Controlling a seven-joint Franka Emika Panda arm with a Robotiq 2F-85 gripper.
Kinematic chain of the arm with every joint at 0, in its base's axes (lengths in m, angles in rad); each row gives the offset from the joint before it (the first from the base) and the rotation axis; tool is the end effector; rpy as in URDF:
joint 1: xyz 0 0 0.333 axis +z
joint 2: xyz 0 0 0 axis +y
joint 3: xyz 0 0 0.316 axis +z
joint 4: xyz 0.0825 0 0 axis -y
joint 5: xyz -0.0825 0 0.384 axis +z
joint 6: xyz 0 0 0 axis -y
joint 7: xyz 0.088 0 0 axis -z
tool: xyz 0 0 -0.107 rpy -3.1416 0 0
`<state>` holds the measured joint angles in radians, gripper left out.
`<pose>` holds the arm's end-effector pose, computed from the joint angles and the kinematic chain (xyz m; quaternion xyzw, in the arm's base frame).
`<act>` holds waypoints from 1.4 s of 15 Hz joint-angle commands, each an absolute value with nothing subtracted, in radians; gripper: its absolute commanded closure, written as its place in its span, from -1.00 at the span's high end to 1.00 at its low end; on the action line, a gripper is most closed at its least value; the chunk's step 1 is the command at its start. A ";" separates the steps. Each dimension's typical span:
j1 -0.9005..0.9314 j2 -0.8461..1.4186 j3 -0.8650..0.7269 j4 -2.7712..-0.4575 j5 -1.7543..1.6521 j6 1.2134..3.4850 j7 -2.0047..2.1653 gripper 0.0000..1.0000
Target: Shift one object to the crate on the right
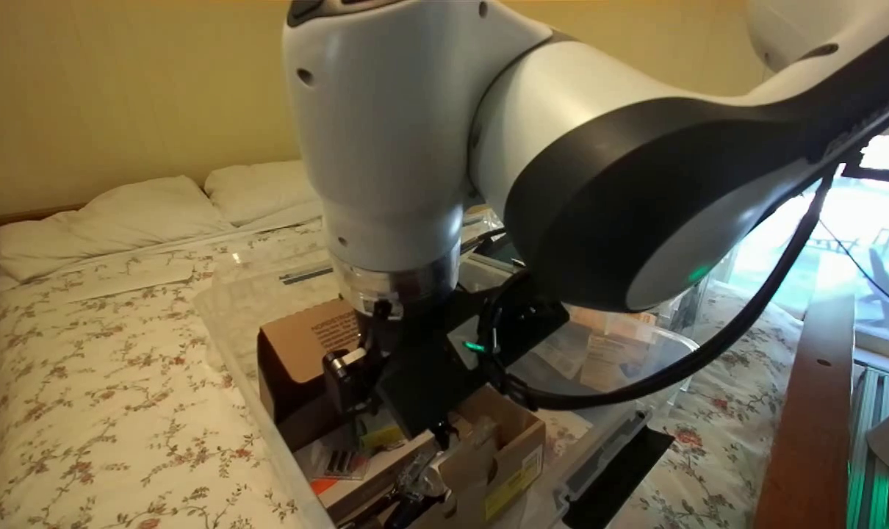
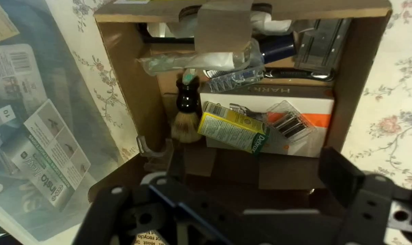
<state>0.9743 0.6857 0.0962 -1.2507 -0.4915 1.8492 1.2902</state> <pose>0.3994 0.6167 0.3589 0.9779 -0.0401 0.1701 0.1144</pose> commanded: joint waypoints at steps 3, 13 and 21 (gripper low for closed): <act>0.962 0.732 0.069 -1.194 -0.430 1.814 1.318 1.00; 0.835 0.861 0.085 -1.049 -0.191 1.583 1.311 1.00; 0.851 0.825 0.111 -1.097 -0.202 1.739 1.312 1.00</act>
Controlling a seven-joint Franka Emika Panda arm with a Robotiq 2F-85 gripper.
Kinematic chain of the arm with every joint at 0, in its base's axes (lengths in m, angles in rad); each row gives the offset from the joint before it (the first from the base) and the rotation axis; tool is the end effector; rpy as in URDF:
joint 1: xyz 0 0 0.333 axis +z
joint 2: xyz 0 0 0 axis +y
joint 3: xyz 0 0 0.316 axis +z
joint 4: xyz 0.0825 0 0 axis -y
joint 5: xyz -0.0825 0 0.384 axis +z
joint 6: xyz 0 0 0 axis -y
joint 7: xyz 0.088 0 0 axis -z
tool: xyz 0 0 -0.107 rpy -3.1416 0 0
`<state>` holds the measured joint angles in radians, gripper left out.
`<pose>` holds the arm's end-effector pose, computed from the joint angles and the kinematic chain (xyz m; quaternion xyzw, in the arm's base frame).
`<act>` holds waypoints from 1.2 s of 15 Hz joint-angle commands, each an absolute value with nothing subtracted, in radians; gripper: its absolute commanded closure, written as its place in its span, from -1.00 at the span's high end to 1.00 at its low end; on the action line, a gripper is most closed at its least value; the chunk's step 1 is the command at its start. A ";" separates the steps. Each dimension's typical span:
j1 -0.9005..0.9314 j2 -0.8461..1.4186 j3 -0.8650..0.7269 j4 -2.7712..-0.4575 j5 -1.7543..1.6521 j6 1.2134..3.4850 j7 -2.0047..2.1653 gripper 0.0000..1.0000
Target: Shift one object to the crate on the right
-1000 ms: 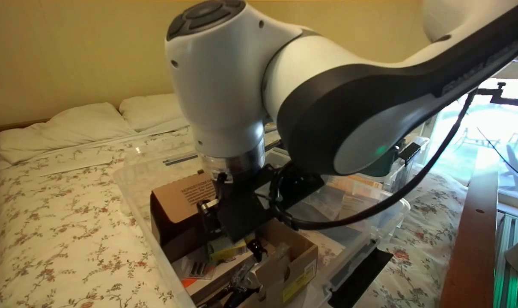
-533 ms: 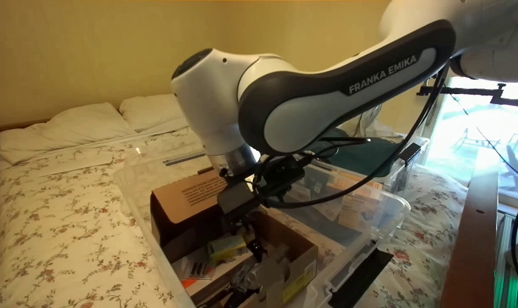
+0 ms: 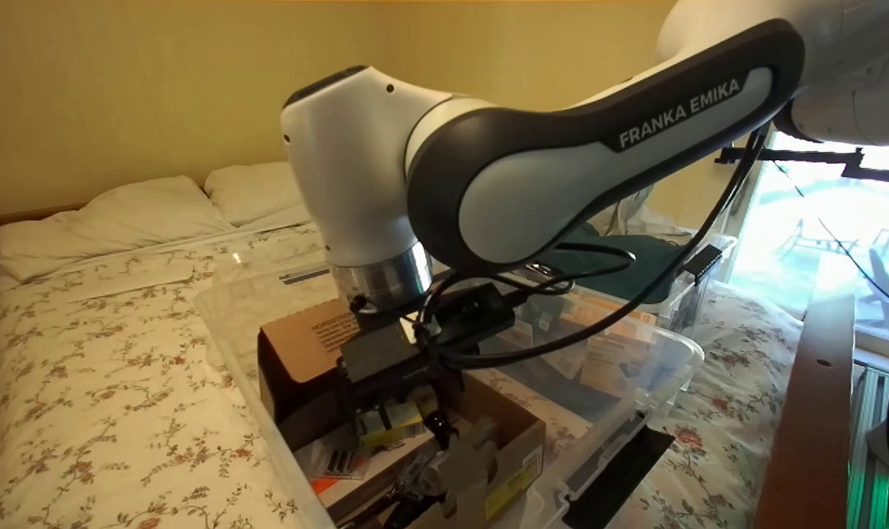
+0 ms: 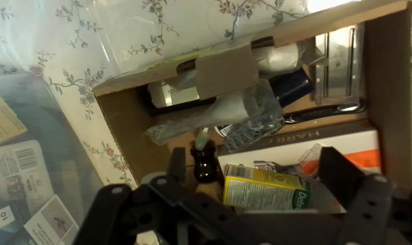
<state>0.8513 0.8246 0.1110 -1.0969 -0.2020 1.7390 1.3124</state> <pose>0.4605 0.5856 0.3139 0.9813 -0.1617 0.0130 0.1041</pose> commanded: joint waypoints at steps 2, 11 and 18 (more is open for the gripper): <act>0.852 0.875 0.088 -1.070 -0.228 1.754 1.318 1.00; 0.836 0.975 0.018 -1.069 -0.256 1.766 1.308 1.00; 0.834 0.998 0.013 -1.051 -0.279 1.786 1.269 1.00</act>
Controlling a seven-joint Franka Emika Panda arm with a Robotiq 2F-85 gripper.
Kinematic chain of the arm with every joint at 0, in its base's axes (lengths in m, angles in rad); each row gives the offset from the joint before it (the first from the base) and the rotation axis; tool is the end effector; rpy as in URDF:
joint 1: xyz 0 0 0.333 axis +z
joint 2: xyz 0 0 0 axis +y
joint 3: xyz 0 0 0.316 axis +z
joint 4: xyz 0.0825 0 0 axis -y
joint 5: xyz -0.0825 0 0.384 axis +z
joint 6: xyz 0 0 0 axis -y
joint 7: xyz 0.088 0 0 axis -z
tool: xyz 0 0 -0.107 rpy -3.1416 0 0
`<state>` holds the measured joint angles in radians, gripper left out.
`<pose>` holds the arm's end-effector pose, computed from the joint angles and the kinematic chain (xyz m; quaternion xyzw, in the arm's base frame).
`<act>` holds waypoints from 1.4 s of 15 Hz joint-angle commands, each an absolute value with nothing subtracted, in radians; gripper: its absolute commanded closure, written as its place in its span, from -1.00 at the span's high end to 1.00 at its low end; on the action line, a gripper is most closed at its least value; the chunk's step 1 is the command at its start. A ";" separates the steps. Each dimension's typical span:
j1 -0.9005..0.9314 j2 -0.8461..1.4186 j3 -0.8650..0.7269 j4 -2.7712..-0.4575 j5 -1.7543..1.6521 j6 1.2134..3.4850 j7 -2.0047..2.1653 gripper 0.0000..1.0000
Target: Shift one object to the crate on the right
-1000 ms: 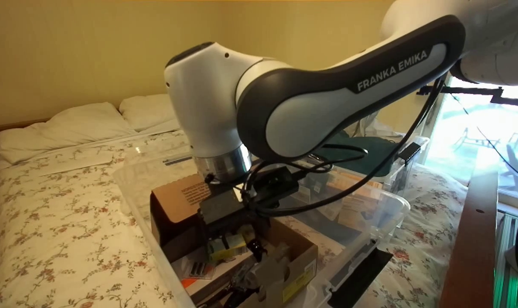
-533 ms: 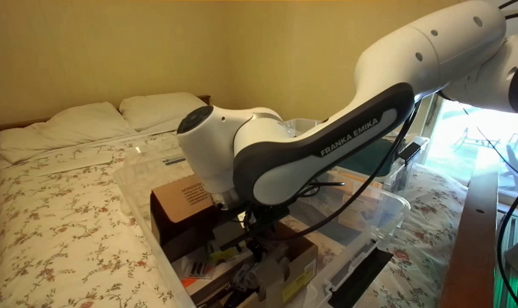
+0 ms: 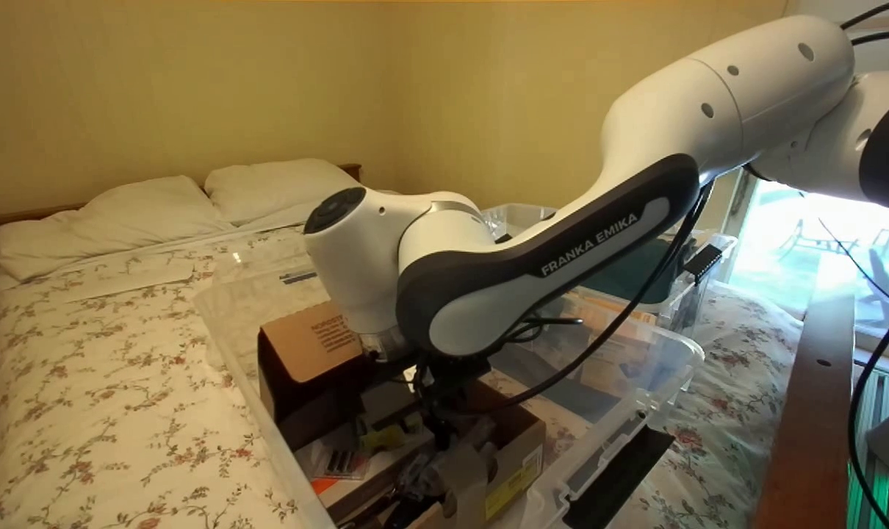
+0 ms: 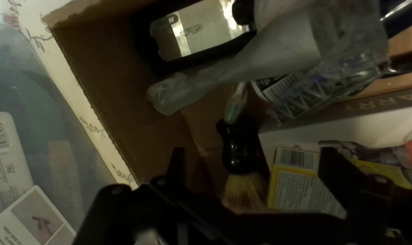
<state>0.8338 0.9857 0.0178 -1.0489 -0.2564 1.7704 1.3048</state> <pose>0.5123 0.5449 0.2168 0.9677 -0.1834 0.0378 0.1687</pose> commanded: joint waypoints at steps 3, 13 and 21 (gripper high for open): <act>0.830 1.025 0.018 -1.029 -0.273 1.785 1.242 1.00; 0.814 1.171 0.019 -0.896 -0.233 1.755 1.133 0.97; 0.762 1.273 0.030 -0.744 -0.144 1.674 1.090 -0.34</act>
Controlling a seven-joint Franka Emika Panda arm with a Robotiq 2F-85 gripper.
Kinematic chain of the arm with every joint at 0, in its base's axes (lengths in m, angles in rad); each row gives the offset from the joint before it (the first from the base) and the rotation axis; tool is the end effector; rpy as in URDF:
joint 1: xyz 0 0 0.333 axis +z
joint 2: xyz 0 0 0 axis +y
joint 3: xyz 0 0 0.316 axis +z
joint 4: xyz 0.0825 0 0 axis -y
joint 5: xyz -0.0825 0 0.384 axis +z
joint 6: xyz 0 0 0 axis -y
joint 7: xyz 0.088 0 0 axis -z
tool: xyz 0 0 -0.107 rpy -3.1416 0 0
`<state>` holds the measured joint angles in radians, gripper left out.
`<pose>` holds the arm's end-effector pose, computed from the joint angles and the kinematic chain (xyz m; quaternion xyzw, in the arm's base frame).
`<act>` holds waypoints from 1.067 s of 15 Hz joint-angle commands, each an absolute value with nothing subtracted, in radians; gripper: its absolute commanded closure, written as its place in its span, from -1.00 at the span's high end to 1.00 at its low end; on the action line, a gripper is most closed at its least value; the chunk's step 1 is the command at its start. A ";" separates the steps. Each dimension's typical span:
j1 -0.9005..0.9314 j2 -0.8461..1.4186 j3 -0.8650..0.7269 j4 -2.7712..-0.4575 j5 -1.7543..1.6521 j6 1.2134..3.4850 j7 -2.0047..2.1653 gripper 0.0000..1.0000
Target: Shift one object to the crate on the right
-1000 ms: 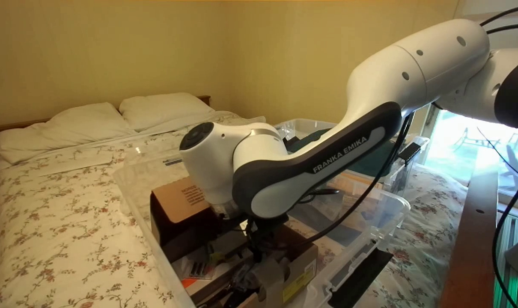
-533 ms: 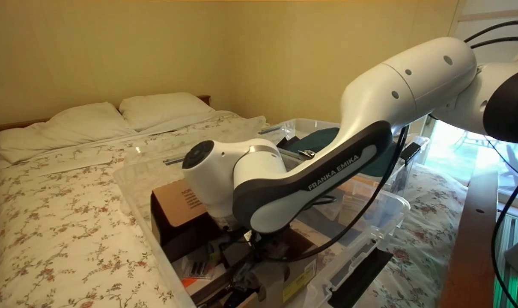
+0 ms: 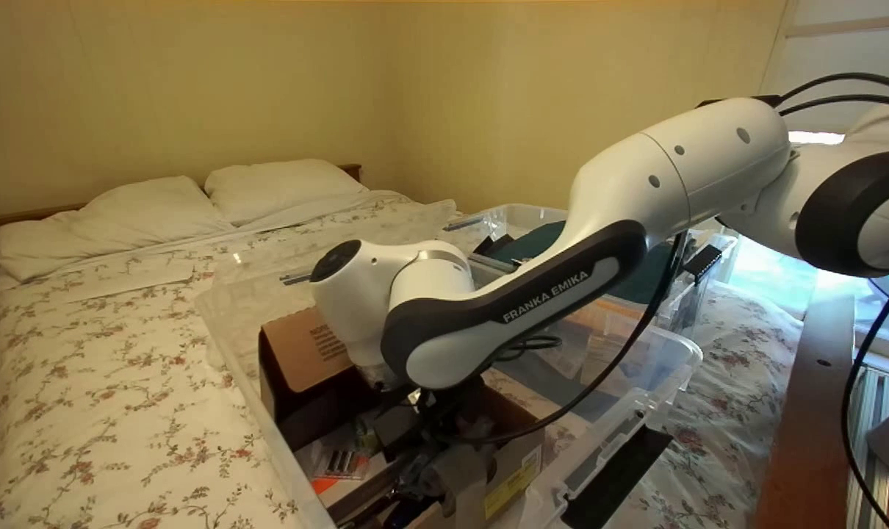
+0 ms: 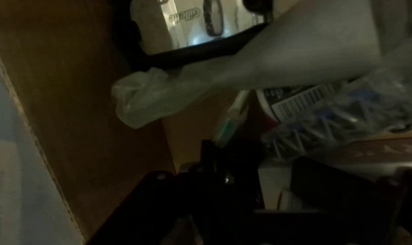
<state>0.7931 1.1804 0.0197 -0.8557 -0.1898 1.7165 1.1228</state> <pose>0.5356 0.5316 0.1504 0.9757 -0.1282 -0.0237 0.1763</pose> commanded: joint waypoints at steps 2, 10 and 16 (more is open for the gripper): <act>0.750 1.290 0.033 -0.711 -0.125 1.633 1.084 -0.61; 0.720 1.296 0.060 -0.709 -0.127 1.601 1.014 0.28; 0.652 1.290 0.126 -0.746 -0.080 1.704 0.901 1.00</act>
